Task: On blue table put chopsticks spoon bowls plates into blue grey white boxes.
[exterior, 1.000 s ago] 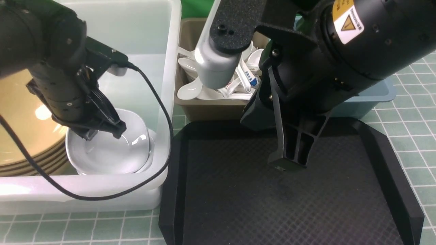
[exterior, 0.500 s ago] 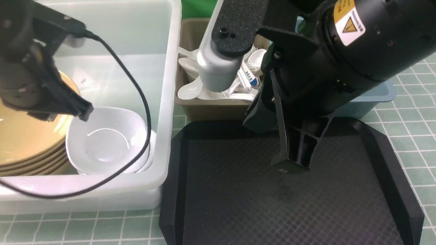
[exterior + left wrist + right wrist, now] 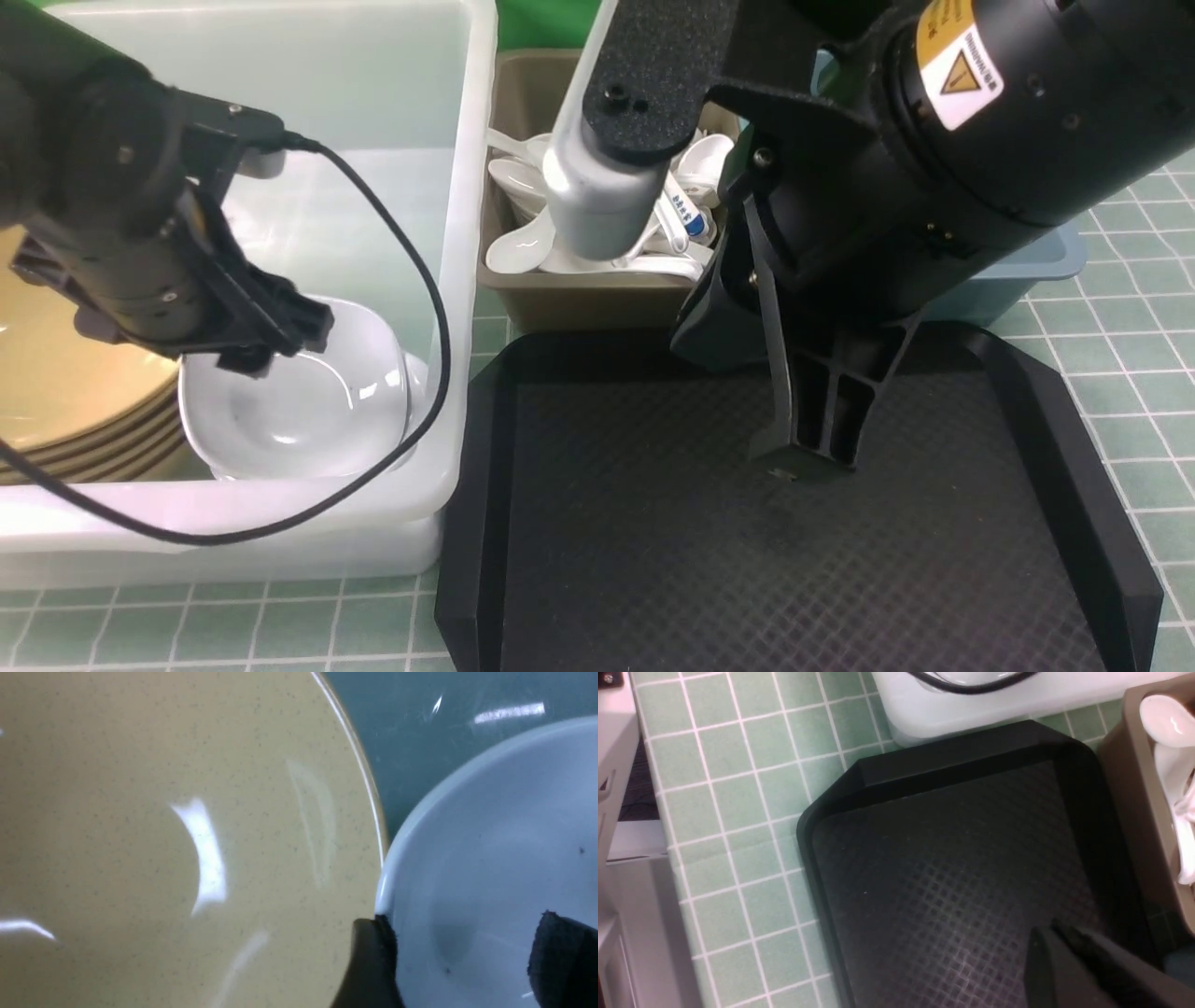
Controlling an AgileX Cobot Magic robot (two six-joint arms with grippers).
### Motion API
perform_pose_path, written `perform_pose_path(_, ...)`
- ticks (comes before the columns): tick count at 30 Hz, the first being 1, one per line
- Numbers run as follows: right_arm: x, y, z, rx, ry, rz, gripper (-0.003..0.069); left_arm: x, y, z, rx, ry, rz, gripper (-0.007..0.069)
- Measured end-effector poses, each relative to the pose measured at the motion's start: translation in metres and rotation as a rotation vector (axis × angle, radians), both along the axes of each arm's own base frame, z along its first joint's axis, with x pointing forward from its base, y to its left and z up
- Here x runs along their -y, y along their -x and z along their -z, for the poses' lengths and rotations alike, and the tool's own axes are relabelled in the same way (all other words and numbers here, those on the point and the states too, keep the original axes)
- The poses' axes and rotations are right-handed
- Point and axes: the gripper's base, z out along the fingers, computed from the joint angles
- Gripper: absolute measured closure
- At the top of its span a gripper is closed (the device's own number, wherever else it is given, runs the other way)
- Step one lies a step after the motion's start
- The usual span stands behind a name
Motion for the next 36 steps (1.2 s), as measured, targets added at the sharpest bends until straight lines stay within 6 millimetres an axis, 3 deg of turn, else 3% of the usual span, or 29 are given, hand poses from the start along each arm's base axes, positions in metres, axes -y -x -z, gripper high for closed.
perform_pose_path(3,0.000,0.000,0.000,-0.001,0.002,0.000,0.0610,0.000,-0.004,0.004,-0.001,-0.010,-0.014,0.0164)
perform_pose_path(9,0.000,0.000,0.000,-0.001,0.002,-0.001,0.0610,0.003,-0.007,0.011,-0.022,0.021,-0.012,0.0172)
perform_pose_path(15,0.000,0.000,0.000,-0.001,0.002,-0.001,0.0610,0.007,-0.008,0.012,-0.024,0.059,0.069,0.0354)
perform_pose_path(20,0.000,0.000,0.000,-0.001,0.002,-0.001,0.0610,0.004,-0.009,0.011,-0.026,0.027,0.117,0.0557)
perform_pose_path(27,0.000,0.000,0.000,-0.001,0.002,-0.001,0.0610,0.003,-0.009,0.009,-0.036,0.007,0.146,0.0562)
perform_pose_path(30,0.000,0.000,0.000,-0.001,0.002,-0.001,0.0610,0.004,-0.009,0.006,-0.051,-0.007,0.173,0.0485)
perform_pose_path(34,0.000,0.000,0.000,0.001,0.000,-0.001,0.0610,0.006,-0.012,-0.002,-0.043,-0.031,0.189,0.0209)
perform_pose_path(35,0.000,0.000,0.000,0.002,-0.001,-0.001,0.0610,0.006,-0.012,-0.003,-0.039,-0.033,0.189,0.0195)
perform_pose_path(36,0.000,0.000,0.000,0.002,-0.001,-0.001,0.0610,0.005,-0.014,-0.007,-0.028,-0.047,0.182,0.0133)
